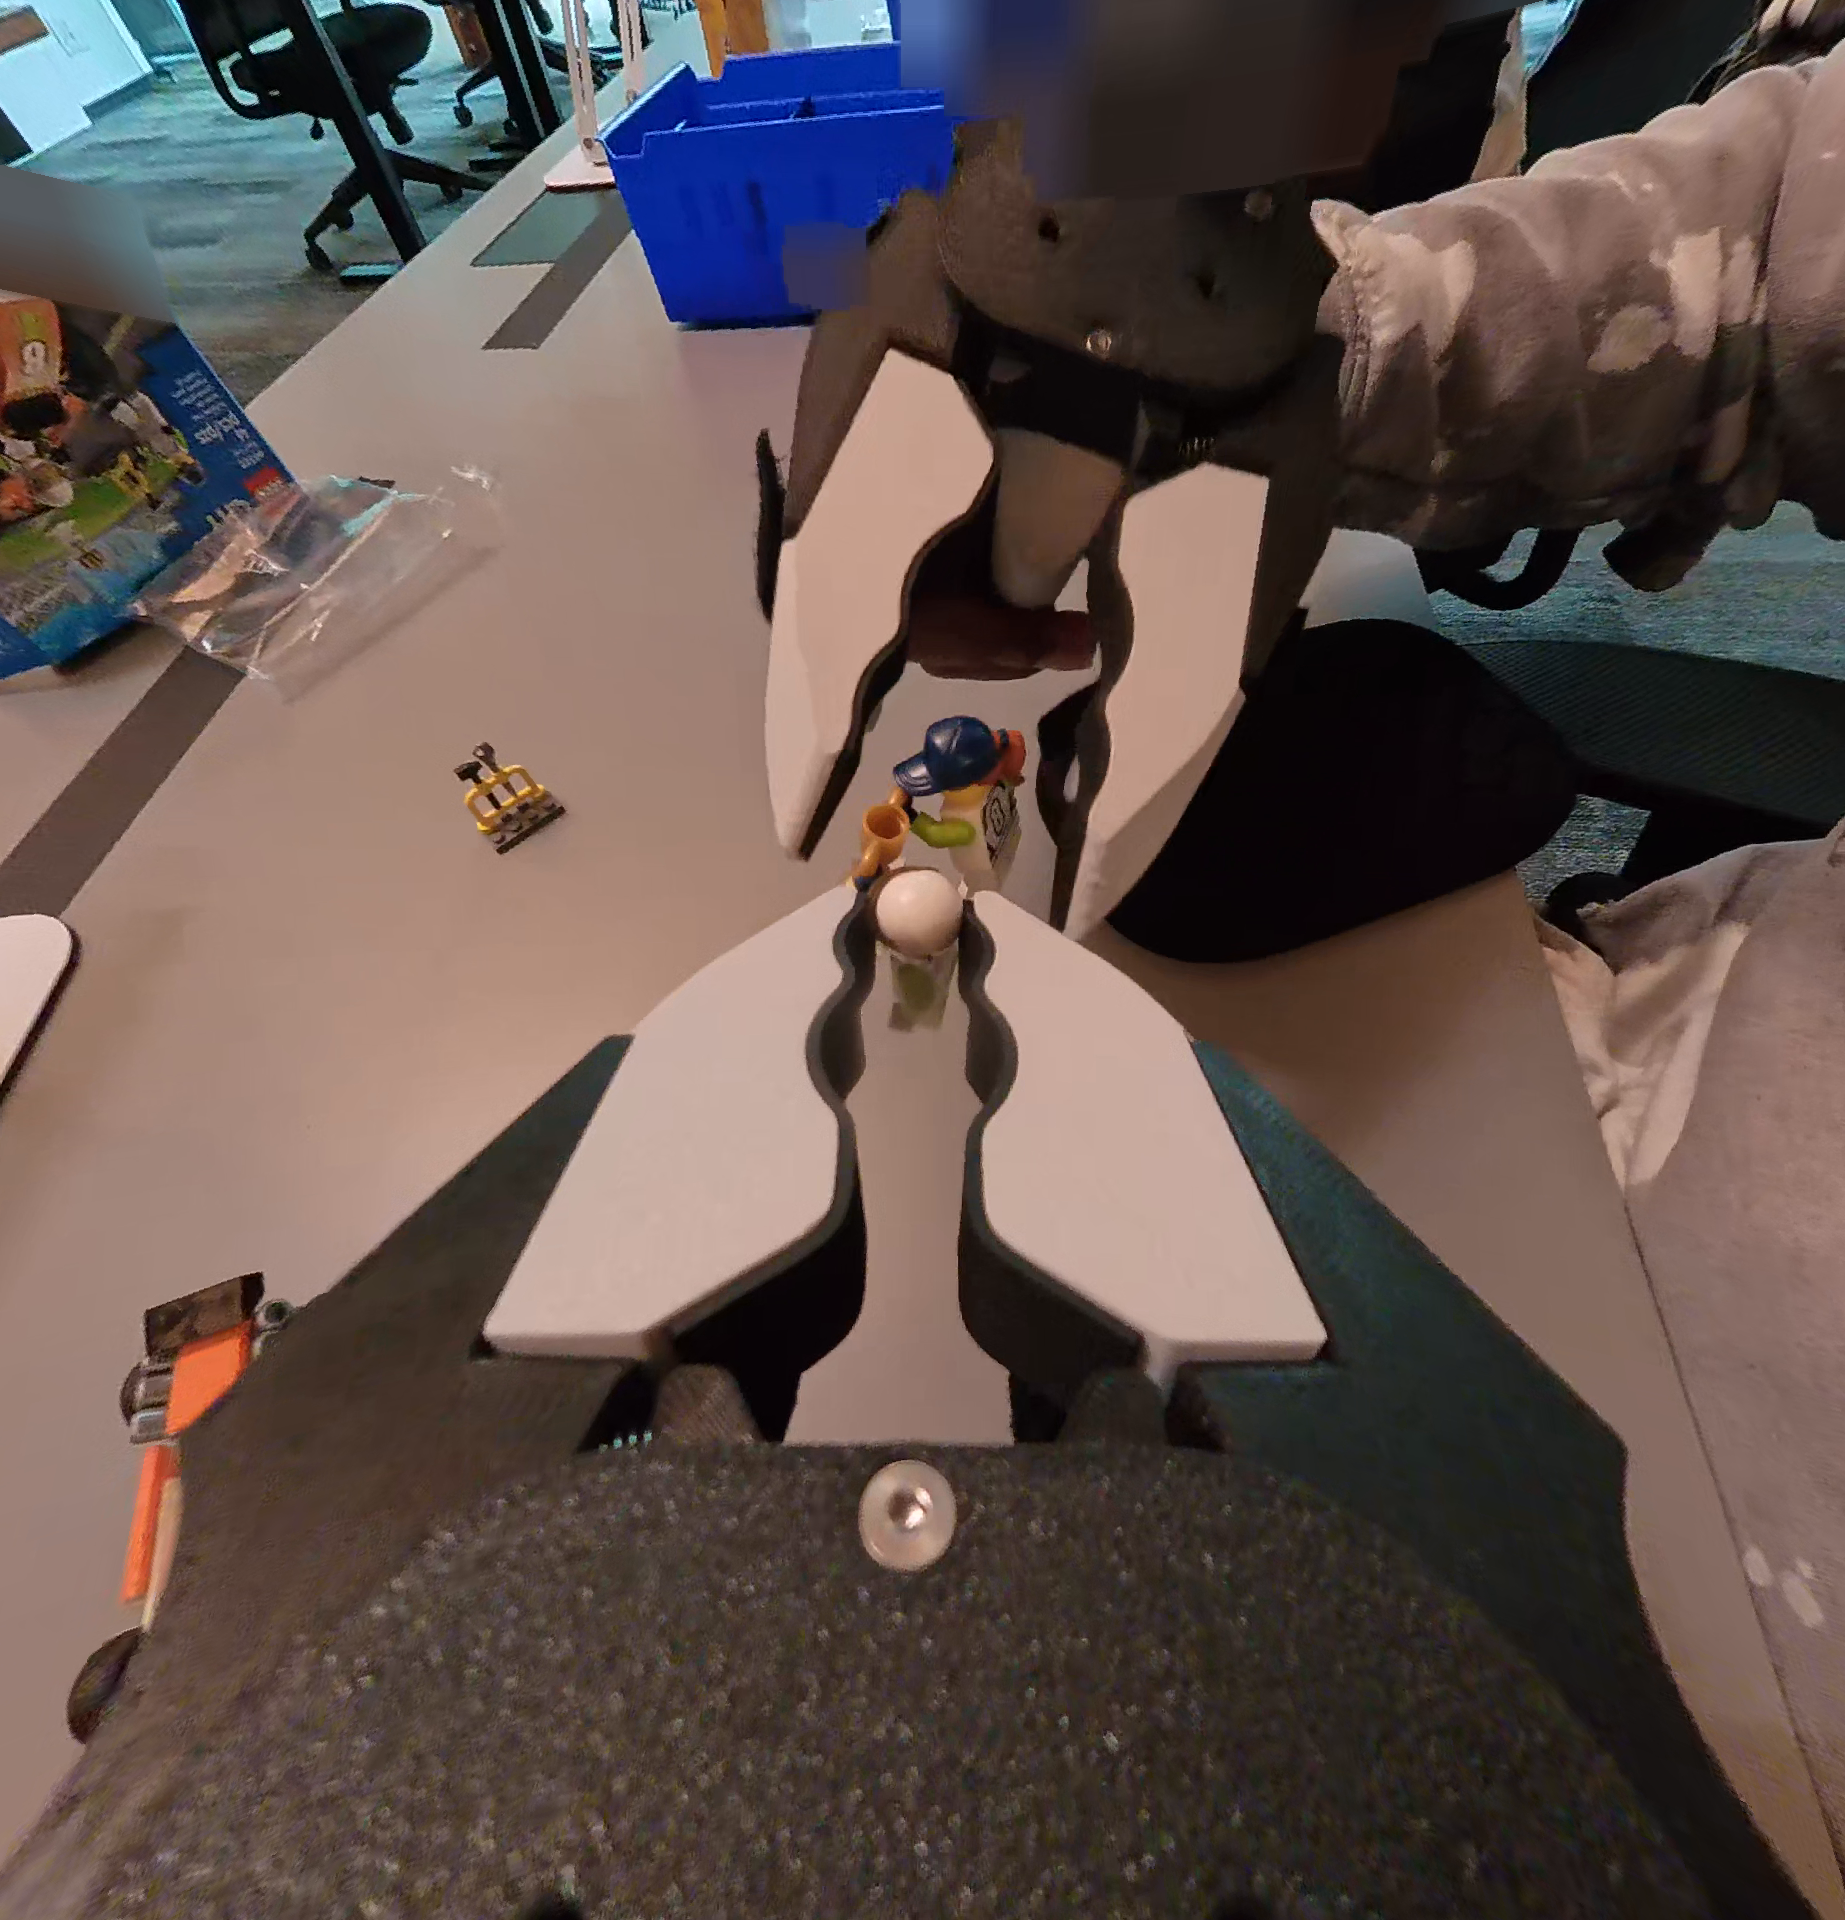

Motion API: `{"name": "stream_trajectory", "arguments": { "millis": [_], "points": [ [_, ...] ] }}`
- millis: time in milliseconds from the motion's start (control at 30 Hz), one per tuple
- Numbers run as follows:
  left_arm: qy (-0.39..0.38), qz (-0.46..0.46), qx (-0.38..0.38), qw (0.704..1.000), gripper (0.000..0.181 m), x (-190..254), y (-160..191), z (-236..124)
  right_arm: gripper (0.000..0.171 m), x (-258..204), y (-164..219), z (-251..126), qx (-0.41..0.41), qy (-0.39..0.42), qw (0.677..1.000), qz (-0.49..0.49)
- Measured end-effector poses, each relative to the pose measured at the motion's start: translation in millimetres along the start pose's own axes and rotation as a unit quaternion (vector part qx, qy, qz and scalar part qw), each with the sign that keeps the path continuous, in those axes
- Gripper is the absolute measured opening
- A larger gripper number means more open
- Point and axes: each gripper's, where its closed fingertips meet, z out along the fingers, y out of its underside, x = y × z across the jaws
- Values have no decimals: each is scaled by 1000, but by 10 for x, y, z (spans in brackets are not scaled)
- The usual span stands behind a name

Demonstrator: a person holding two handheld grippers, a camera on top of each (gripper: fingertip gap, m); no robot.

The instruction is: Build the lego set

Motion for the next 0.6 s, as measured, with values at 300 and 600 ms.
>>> {"name": "stream_trajectory", "arguments": {
  "millis": [300,600],
  "points": [
    [24,-12,-1,1000,15,112,-27,-10,38,-106,40,101,19,-34,999,23],
    [17,12,-14,1000,15,149,-4,-27,29,-163,56,89,31,-63,997,38]
  ]
}}
